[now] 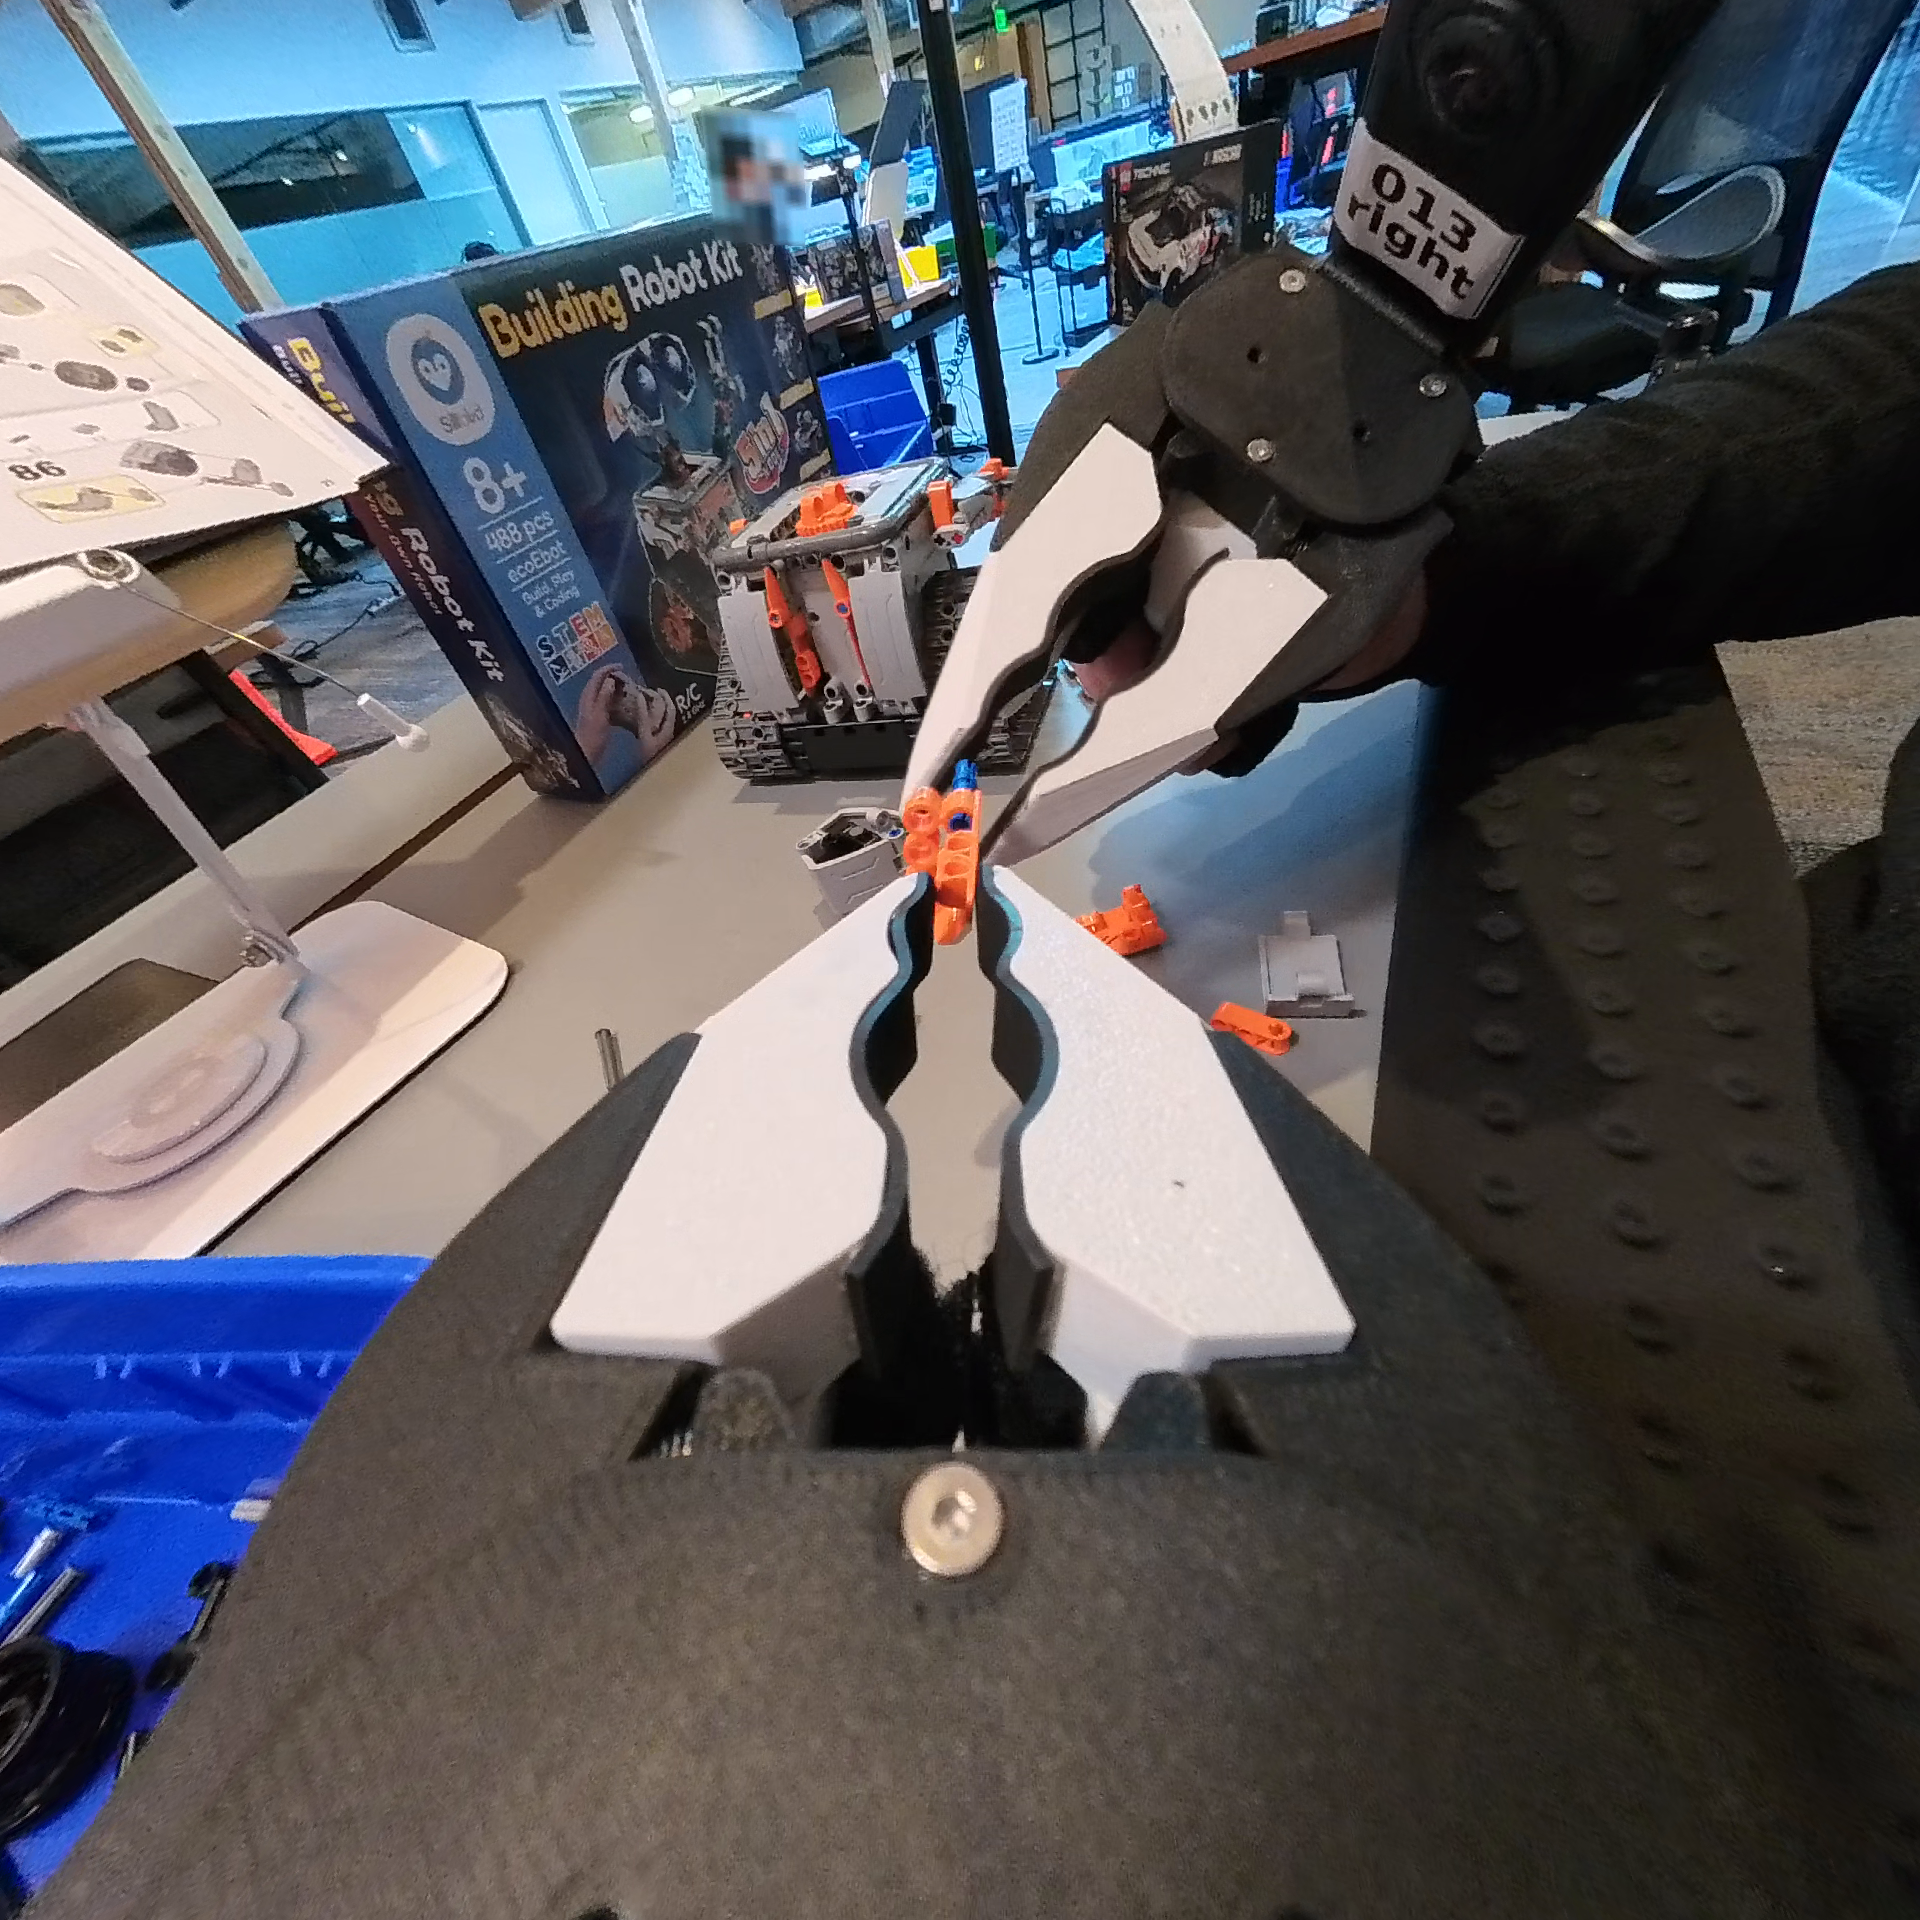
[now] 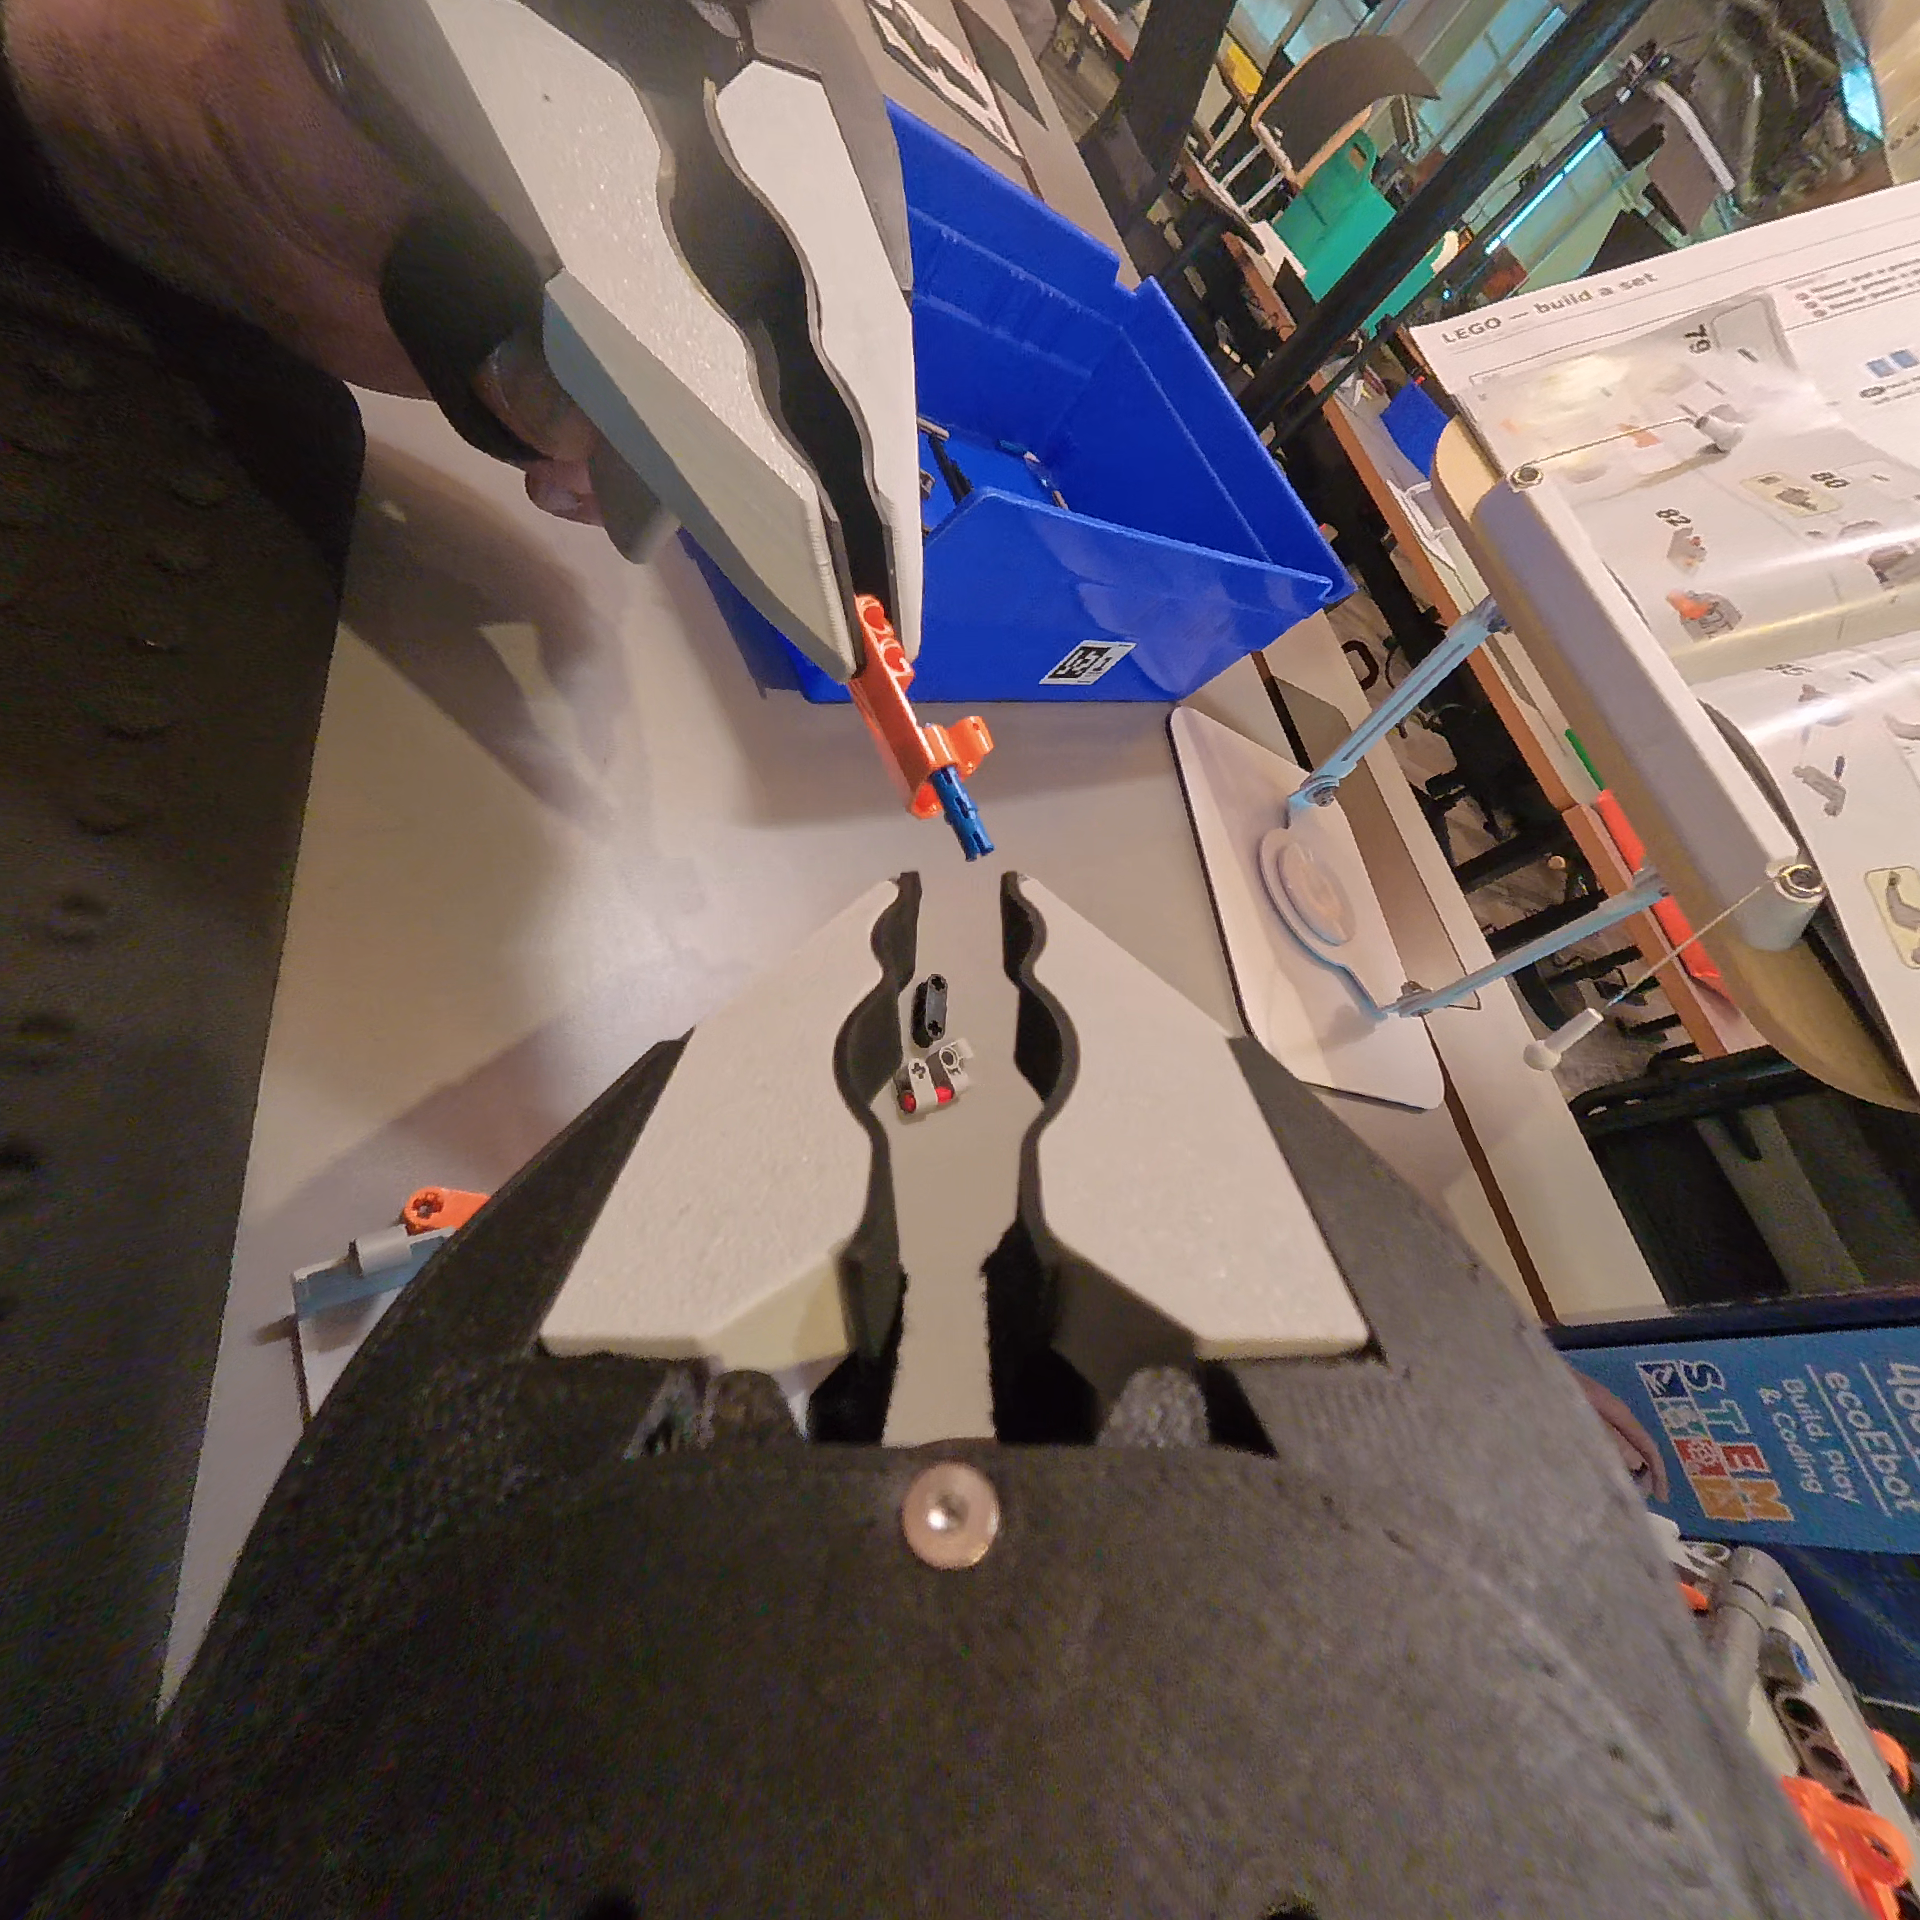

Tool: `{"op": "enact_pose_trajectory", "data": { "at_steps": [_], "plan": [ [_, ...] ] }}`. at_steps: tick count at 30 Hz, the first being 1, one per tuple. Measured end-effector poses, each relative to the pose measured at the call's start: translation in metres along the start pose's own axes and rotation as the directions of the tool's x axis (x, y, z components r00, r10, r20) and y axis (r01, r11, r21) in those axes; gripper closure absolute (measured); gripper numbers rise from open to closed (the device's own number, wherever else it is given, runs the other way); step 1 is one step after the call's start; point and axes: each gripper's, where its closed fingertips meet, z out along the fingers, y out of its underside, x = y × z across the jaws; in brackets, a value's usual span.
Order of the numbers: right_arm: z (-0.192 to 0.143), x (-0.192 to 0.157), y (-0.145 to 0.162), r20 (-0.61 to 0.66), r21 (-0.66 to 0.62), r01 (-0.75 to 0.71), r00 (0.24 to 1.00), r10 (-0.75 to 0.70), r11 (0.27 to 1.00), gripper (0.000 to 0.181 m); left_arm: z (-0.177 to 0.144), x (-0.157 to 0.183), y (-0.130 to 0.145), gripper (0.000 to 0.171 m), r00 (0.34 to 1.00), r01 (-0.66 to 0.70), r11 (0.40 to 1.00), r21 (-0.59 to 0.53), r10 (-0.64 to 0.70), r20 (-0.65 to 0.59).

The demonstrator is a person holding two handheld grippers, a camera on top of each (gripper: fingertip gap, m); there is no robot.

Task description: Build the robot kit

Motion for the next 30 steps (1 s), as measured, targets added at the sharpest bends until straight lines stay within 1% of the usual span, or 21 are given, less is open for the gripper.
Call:
{"op": "enact_pose_trajectory", "data": {
  "at_steps": [30],
  "plan": [
    [0.0015, -0.0031, 0.0006, 0.015, 0.007, 0.003, 1.000, -0.003, 1.000, 0.164, 0.0012, -0.0029, 0.0018, 0.167, 0.998, 0.056, 0.998, 0.003, -0.055, -0.011]
  ]
}}
